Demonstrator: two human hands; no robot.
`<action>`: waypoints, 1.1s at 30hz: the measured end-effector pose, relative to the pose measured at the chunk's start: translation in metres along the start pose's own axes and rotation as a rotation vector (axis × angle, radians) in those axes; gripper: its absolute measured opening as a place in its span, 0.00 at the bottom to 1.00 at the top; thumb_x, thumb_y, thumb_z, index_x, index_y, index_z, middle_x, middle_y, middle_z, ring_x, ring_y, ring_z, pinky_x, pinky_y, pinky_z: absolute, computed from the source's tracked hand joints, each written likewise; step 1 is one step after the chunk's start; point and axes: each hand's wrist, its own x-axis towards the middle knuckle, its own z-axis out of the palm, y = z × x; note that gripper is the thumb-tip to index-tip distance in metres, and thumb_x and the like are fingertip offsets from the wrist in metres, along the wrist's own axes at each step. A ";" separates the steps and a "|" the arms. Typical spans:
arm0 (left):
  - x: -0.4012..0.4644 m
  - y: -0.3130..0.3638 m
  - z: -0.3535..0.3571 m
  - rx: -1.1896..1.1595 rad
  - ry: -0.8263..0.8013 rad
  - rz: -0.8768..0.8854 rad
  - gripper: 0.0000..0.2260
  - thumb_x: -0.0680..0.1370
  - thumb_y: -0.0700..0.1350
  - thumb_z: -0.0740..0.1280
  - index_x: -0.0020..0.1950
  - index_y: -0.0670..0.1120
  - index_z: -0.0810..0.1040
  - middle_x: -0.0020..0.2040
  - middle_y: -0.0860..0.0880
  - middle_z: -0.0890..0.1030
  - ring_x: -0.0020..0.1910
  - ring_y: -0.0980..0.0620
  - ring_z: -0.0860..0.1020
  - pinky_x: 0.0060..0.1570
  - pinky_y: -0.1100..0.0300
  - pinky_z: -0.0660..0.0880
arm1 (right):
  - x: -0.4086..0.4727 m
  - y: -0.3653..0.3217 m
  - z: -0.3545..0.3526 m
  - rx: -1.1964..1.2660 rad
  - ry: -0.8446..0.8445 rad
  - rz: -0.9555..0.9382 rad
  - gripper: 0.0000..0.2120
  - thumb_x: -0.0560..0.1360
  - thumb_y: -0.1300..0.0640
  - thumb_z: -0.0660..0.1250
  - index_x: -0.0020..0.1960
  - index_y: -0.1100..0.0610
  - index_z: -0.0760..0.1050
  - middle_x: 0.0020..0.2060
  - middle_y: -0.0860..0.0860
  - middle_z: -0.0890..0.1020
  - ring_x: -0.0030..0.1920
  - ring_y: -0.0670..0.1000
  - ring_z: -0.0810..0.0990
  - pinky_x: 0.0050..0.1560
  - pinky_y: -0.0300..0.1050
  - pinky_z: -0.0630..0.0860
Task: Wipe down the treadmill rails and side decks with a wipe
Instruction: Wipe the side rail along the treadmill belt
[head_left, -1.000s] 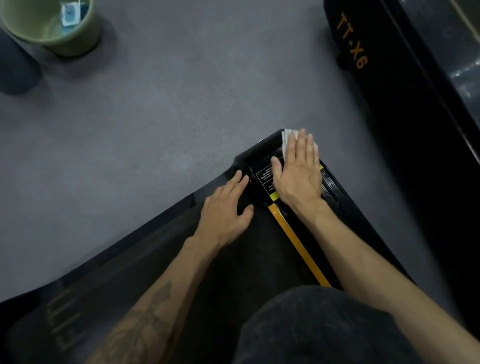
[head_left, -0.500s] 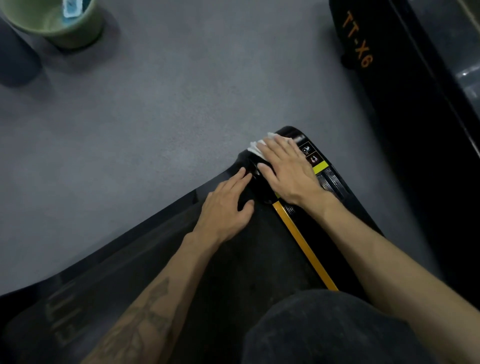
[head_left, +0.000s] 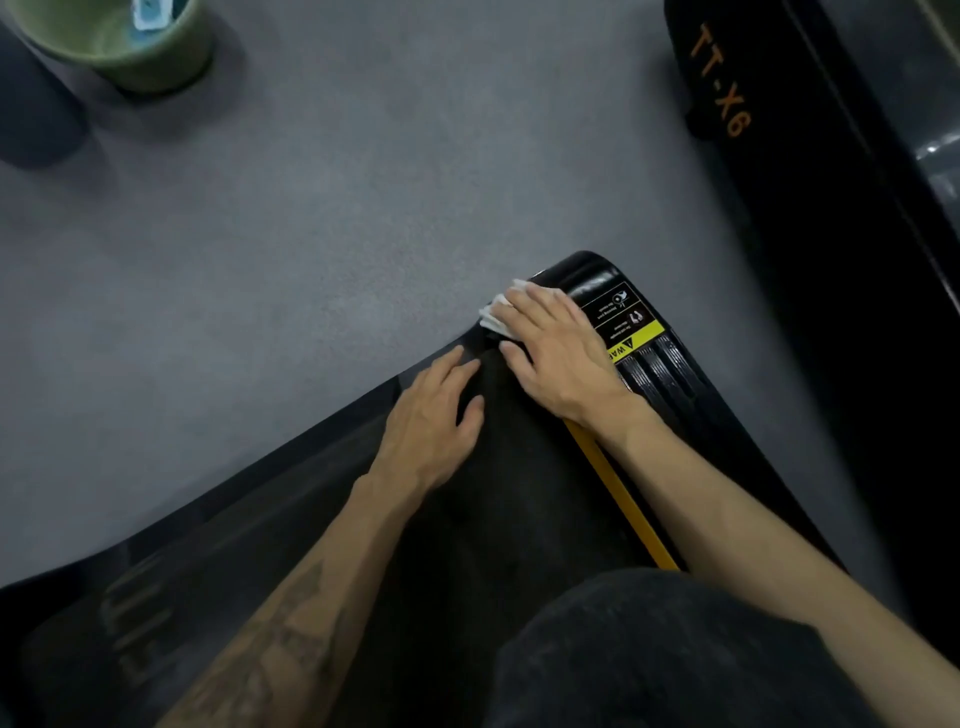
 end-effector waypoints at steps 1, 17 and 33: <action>-0.001 -0.001 -0.001 0.006 0.007 -0.011 0.24 0.85 0.51 0.62 0.80 0.49 0.65 0.82 0.50 0.61 0.80 0.52 0.61 0.78 0.52 0.60 | -0.004 0.005 0.002 -0.009 0.032 0.008 0.29 0.83 0.45 0.48 0.80 0.53 0.64 0.79 0.52 0.66 0.81 0.52 0.58 0.81 0.50 0.46; -0.008 -0.007 -0.018 0.023 0.060 -0.087 0.24 0.85 0.52 0.60 0.81 0.47 0.64 0.82 0.48 0.62 0.79 0.49 0.62 0.76 0.51 0.60 | -0.020 -0.006 0.023 -0.133 0.146 -0.112 0.25 0.84 0.52 0.50 0.77 0.59 0.70 0.79 0.57 0.67 0.80 0.59 0.62 0.79 0.58 0.61; -0.010 0.018 -0.051 0.291 0.106 0.085 0.26 0.85 0.55 0.60 0.81 0.47 0.63 0.82 0.45 0.61 0.80 0.46 0.61 0.78 0.50 0.58 | -0.047 -0.022 -0.007 0.240 0.531 -0.145 0.17 0.85 0.66 0.61 0.72 0.67 0.74 0.73 0.61 0.74 0.75 0.55 0.72 0.74 0.50 0.71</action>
